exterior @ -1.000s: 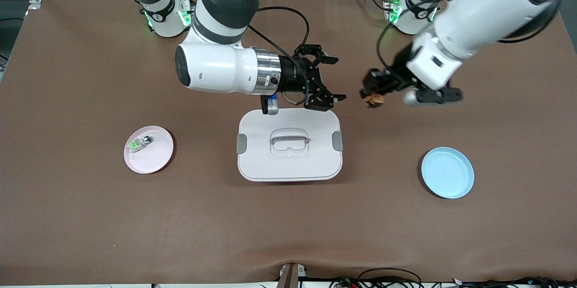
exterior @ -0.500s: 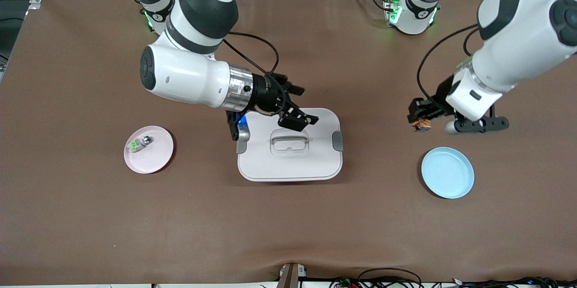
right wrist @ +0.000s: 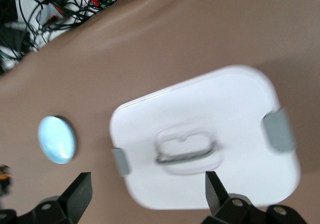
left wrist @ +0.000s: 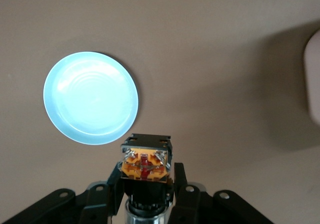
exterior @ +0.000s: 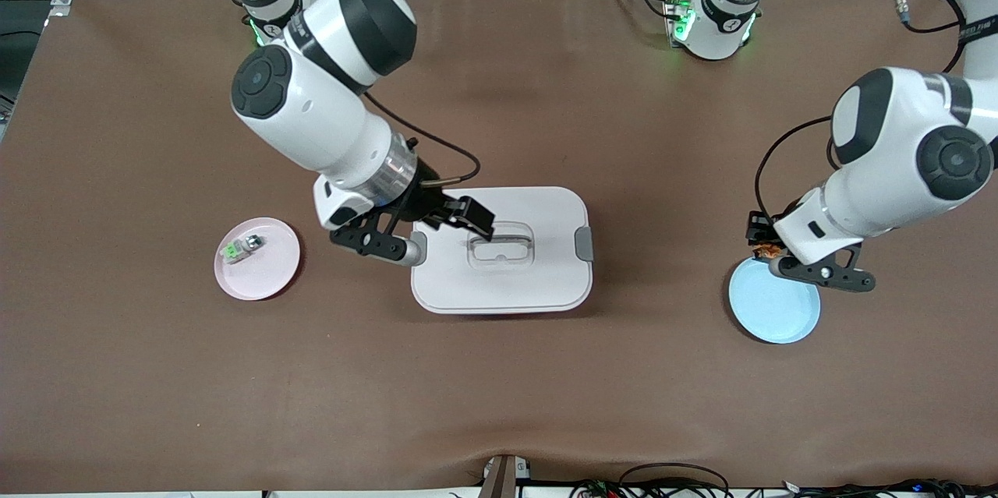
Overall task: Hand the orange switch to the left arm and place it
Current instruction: 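Carry the switch to the blue plate with the left gripper while the right gripper withdraws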
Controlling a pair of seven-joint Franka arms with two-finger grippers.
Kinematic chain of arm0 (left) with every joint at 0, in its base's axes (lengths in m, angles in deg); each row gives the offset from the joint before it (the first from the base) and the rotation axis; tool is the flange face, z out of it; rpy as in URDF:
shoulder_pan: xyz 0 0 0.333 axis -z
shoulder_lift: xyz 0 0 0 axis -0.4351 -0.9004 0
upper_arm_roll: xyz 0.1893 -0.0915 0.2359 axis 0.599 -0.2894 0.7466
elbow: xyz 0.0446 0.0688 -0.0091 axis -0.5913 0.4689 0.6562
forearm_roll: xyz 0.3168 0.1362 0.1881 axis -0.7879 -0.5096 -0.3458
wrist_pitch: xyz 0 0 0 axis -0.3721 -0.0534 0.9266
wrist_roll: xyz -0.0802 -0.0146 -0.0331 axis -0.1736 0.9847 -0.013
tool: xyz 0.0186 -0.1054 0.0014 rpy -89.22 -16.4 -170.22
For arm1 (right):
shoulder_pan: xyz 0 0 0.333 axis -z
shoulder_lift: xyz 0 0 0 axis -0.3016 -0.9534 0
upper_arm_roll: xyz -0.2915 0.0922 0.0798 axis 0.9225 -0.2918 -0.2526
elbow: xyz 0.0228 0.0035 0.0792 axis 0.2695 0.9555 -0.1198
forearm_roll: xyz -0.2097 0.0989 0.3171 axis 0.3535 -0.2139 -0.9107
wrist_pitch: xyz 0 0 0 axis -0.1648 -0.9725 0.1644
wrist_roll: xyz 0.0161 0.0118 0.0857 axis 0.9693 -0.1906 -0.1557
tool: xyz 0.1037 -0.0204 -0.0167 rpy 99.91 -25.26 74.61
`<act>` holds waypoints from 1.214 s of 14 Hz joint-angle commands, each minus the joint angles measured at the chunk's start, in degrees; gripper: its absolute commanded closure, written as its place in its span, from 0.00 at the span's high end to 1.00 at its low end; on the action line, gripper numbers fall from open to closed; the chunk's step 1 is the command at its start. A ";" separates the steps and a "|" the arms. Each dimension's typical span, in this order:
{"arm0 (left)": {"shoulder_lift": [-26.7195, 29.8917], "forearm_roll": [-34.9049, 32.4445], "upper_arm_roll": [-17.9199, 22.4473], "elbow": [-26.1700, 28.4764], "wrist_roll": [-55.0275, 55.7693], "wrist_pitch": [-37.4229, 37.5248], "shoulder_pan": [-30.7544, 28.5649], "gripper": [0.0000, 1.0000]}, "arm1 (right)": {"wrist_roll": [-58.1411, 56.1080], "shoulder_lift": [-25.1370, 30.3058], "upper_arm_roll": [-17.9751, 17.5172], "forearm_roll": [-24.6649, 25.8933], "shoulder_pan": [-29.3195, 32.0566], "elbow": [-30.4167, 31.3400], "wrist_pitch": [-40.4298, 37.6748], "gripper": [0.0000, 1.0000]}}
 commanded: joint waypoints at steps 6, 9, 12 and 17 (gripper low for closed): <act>-7.69 -8.87 -0.42 0.03 -24.84 -4.33 -4.95 0.00 | -36.89 2.41 -0.47 13.92 9.50 0.84 -14.24 1.00; -9.62 -9.48 -0.42 3.02 -36.70 -13.28 -8.02 0.00 | -44.54 3.20 -0.47 18.76 14.24 0.84 -18.03 1.00; -13.31 -11.94 -0.42 3.11 -48.57 -19.79 -10.13 0.00 | -44.83 4.17 -0.47 18.77 21.00 0.84 -22.95 1.00; -17.53 -12.39 -0.42 3.11 -65.98 -25.69 -10.93 0.00 | -45.00 7.07 -0.56 18.16 29.45 0.84 -26.39 1.00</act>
